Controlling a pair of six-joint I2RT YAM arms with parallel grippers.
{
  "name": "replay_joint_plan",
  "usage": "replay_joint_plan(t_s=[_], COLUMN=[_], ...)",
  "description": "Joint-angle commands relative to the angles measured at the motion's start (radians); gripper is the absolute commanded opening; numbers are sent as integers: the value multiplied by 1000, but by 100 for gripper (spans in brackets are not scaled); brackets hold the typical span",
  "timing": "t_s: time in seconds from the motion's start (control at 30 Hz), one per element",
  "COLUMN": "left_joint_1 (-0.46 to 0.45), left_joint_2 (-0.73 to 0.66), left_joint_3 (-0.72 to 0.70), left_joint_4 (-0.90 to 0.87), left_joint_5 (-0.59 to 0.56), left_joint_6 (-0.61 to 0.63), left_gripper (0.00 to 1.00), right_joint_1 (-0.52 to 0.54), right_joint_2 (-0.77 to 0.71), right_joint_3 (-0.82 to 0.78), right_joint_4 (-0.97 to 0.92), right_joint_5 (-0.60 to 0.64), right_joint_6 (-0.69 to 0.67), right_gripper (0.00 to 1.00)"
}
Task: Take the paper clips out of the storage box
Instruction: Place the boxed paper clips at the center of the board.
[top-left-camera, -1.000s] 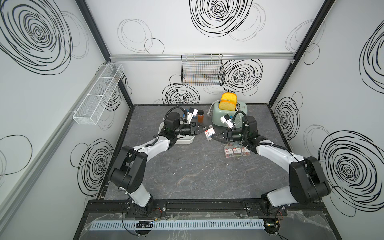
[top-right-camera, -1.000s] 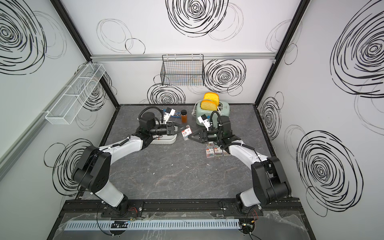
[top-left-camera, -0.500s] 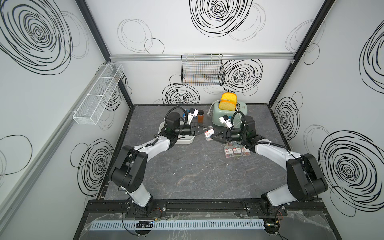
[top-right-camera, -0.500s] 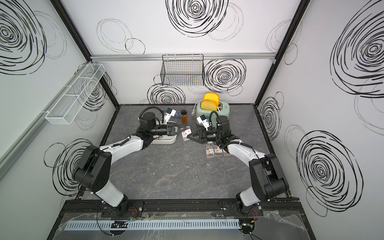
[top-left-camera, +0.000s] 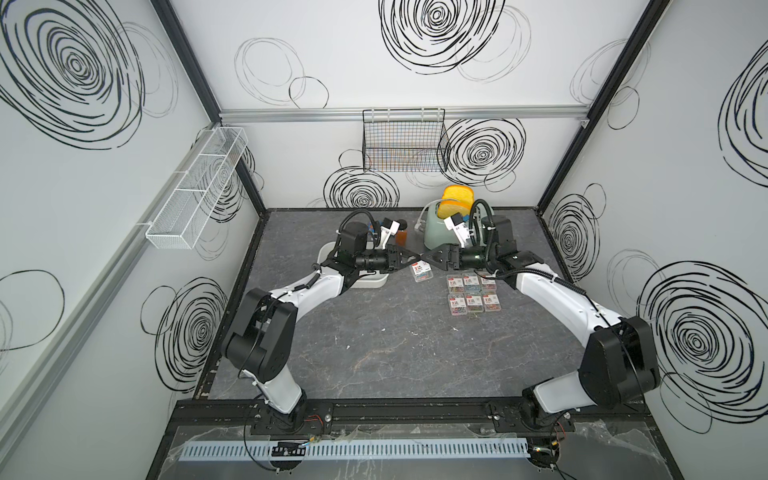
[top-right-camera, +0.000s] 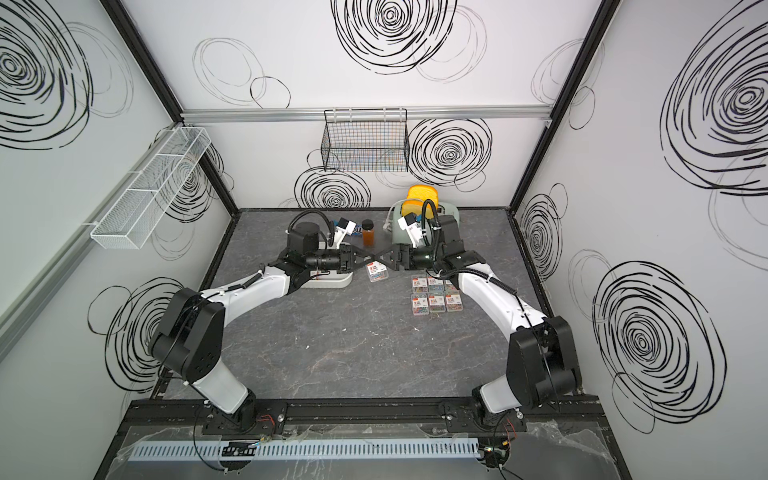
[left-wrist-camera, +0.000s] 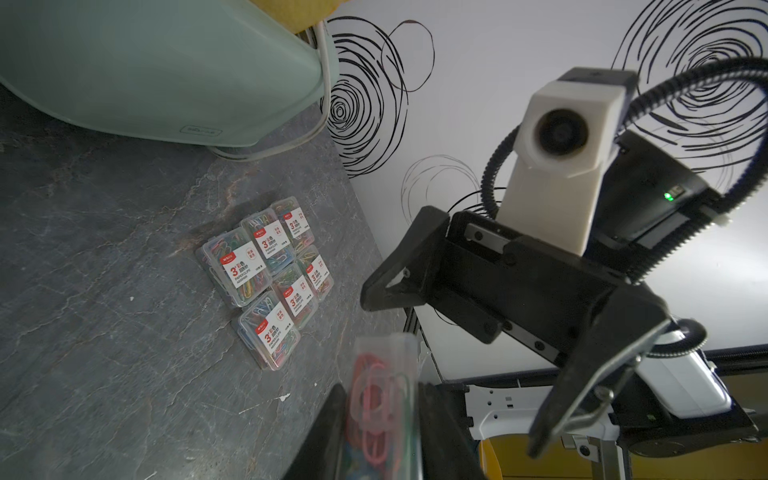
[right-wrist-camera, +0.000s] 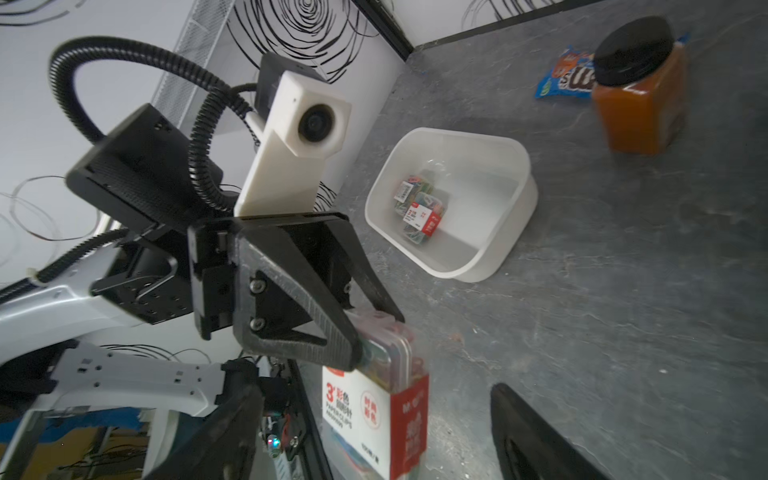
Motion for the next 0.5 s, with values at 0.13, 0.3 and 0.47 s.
replay_joint_plan(t_s=[0.13,0.3,0.47], left_joint_1=[-43,-53,-63], left_joint_2=[23,26,28], left_joint_3=[56,64,60], left_joint_4=[-9,-28,-33], left_joint_5=[-84,-100,-109], left_joint_6=[-37,-35,-37], left_gripper=[11,11,12], right_joint_1=[132,174,192], right_joint_2=[-15,-23,-26], right_joint_3=[19,13,2], right_joint_4=[-139,-140,-150], right_joint_5=[366,457,487], right_joint_6=[-180,-193,-205], right_gripper=[90,89,84])
